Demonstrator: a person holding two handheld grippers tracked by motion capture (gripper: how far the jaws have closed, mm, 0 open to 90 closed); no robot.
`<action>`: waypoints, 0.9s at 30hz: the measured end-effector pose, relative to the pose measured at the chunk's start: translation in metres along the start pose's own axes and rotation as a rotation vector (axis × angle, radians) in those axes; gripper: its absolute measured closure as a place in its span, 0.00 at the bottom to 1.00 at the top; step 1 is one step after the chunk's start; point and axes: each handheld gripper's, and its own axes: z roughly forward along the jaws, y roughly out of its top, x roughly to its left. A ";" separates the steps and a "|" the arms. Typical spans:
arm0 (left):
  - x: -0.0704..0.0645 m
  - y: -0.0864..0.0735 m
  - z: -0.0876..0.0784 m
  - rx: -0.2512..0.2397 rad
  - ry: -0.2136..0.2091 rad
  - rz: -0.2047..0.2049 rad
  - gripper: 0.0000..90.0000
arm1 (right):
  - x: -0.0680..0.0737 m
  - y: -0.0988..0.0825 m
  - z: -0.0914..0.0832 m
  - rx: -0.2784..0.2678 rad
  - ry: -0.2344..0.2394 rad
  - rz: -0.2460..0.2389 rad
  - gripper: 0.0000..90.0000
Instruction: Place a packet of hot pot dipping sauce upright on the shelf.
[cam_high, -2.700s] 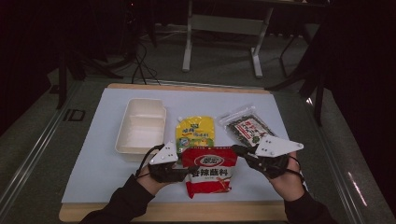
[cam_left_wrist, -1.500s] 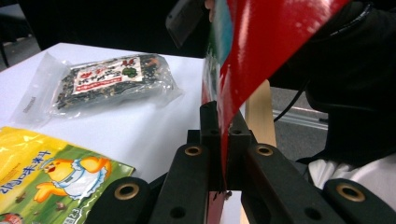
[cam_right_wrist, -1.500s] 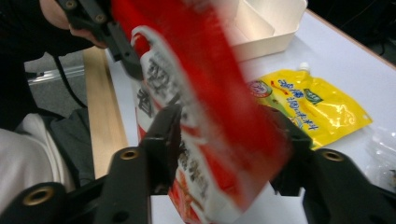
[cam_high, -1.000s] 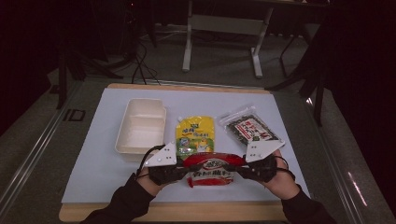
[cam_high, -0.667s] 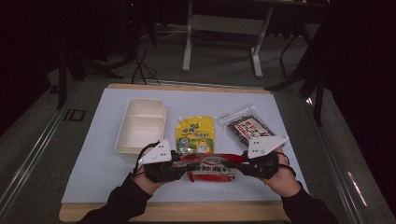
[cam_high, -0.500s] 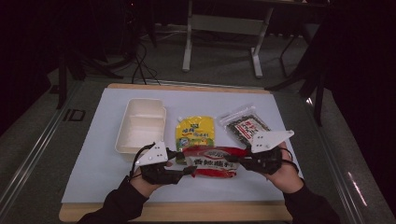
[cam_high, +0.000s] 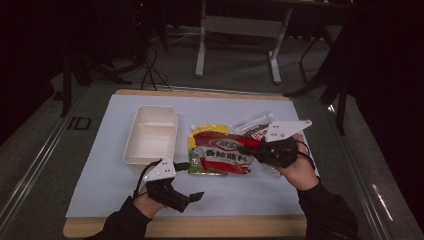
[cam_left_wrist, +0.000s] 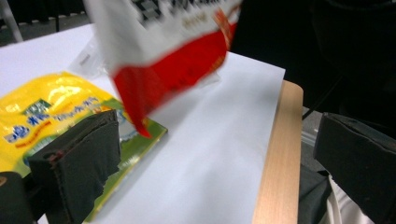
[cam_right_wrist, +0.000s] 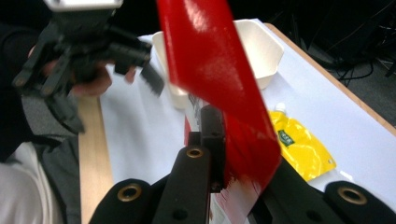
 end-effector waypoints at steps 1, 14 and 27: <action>-0.001 -0.003 0.000 -0.004 0.000 0.003 0.02 | -0.002 0.002 0.002 -0.002 0.000 -0.002 1.00; -0.008 -0.035 -0.007 -0.025 0.051 0.037 0.02 | -0.023 0.031 0.024 -0.016 -0.025 0.007 1.00; -0.006 -0.050 -0.009 -0.004 0.108 0.033 0.02 | -0.044 0.053 0.055 -0.021 -0.028 0.015 1.00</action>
